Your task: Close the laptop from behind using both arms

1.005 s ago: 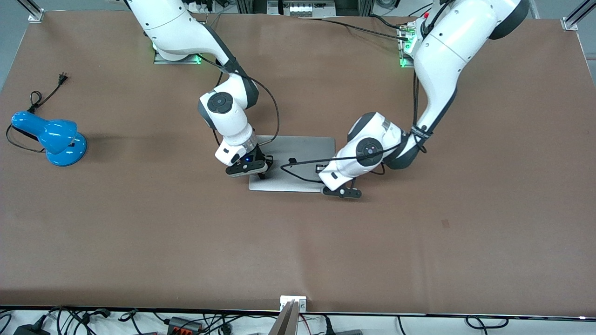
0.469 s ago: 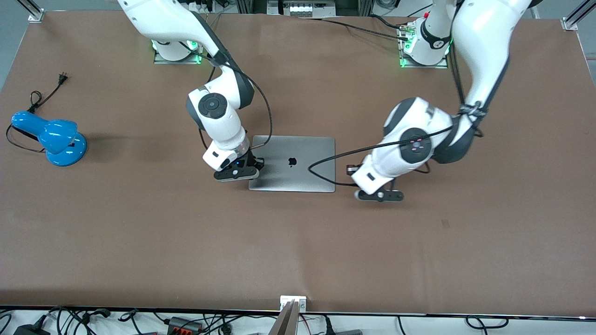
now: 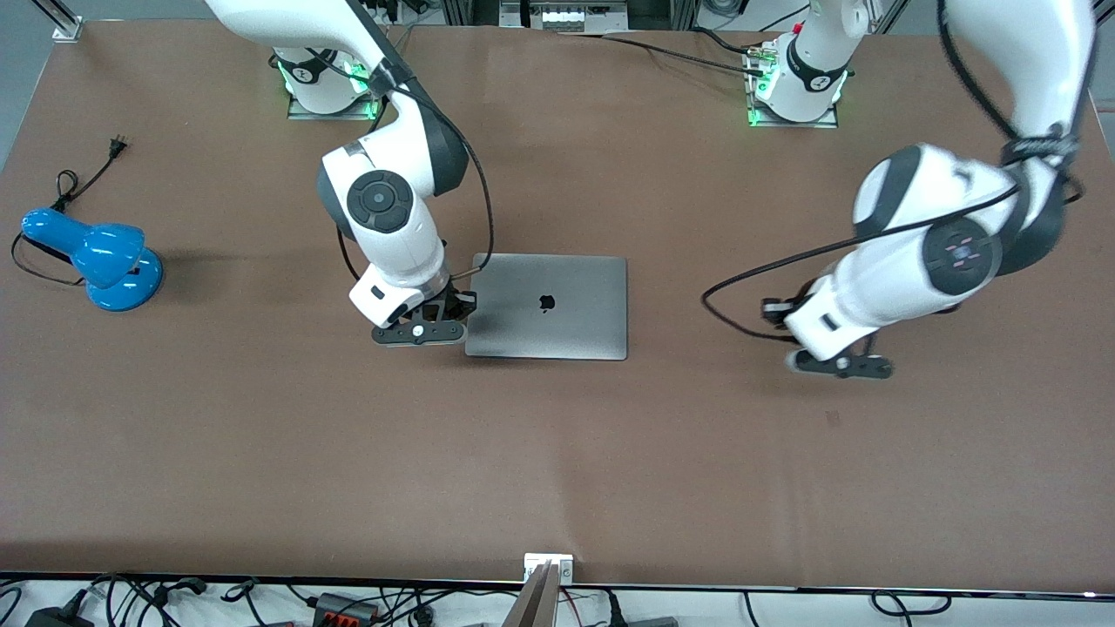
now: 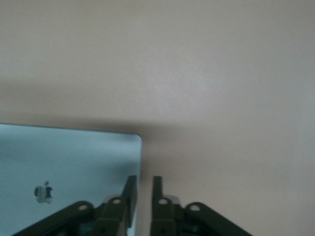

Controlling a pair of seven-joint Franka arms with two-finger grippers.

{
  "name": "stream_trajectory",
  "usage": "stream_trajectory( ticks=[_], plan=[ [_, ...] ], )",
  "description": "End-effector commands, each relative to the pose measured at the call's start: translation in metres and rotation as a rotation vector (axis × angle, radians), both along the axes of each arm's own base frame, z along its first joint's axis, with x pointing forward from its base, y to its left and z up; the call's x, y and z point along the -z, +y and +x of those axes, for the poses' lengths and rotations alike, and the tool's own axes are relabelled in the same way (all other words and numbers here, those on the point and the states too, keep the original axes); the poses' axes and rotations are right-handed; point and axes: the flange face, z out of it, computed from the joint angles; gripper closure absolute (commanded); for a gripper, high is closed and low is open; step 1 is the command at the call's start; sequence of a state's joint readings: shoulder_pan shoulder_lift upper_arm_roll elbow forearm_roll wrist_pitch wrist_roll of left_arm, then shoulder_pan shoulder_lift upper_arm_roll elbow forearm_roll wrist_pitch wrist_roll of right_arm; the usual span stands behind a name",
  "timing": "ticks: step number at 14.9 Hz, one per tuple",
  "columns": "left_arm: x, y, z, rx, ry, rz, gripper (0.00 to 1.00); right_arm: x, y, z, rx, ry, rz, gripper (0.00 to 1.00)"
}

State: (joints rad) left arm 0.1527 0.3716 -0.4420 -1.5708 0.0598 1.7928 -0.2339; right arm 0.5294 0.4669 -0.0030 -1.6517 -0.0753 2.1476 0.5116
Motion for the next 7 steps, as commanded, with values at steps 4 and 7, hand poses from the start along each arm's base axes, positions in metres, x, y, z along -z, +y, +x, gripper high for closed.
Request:
stream_trajectory(
  ticks=[4,7],
  plan=[
    [-0.107,0.031,-0.048,-0.016,-0.001,0.090,0.75,-0.059,-0.037,-0.007,0.020,0.069,-0.031,0.00],
    [-0.155,0.049,-0.050,-0.066,0.004,0.065,0.44,-0.103,-0.080,-0.009,-0.040,0.146,-0.045,0.00]
  ],
)
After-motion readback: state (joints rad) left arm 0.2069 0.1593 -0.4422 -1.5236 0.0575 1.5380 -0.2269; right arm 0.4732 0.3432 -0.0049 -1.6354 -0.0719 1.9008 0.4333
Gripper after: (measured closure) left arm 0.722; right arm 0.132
